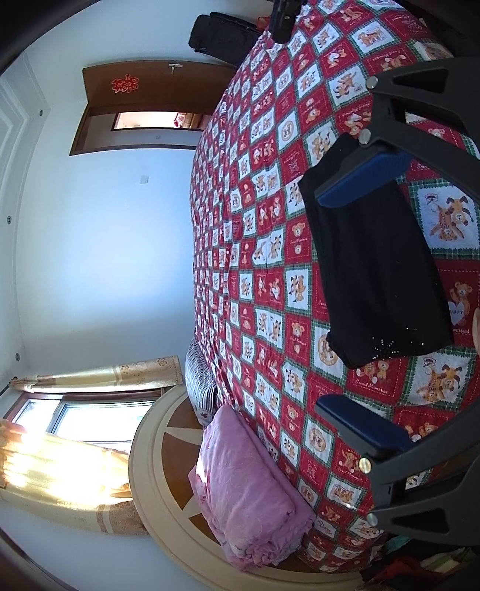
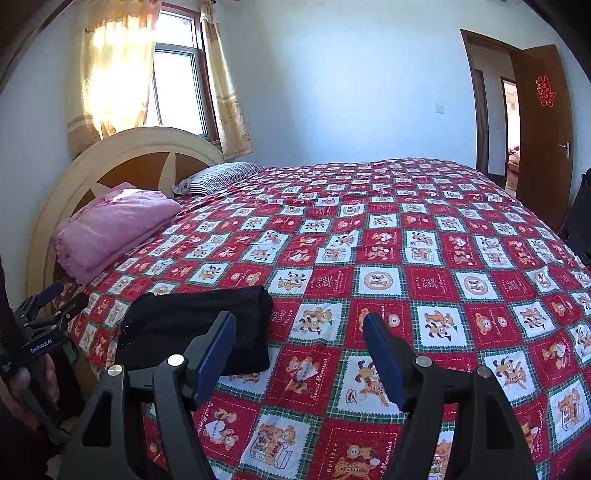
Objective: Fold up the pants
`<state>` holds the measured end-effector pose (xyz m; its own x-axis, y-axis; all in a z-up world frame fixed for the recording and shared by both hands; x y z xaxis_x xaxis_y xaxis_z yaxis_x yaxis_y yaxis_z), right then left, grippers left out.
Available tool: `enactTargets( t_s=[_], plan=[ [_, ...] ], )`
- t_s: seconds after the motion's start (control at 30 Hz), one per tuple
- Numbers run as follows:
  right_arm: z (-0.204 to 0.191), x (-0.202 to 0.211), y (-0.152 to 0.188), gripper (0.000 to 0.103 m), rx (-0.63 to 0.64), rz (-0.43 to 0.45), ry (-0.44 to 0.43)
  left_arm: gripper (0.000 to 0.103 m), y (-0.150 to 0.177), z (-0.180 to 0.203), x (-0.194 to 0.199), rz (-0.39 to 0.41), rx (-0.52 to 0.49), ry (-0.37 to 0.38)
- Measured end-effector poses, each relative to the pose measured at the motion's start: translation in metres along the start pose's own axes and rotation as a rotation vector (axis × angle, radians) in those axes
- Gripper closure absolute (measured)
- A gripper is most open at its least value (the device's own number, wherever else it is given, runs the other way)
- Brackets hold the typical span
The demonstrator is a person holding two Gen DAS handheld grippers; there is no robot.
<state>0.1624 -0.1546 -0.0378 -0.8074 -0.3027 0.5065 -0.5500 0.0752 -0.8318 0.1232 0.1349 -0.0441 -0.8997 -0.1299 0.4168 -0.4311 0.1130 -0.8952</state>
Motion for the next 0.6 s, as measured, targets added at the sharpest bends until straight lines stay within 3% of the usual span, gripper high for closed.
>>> enactTargets(
  t_s=[0.6],
  plan=[
    [-0.004, -0.0043, 0.0056, 0.03, 0.02, -0.012, 0.015, 0.0, 0.0039, -0.0083, -0.0048, -0.012, 0.011, -0.027]
  ],
)
Point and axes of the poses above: each gripper's, at about its wrist camera, not at the fingertips, and x roughly against the way its jaws point, z to its right, y to its underside, the point moved 9 cm from there along -x, roughly the way its jaws point, and after that the axes turned 7 degrees about -x, right-handed, at the moved point
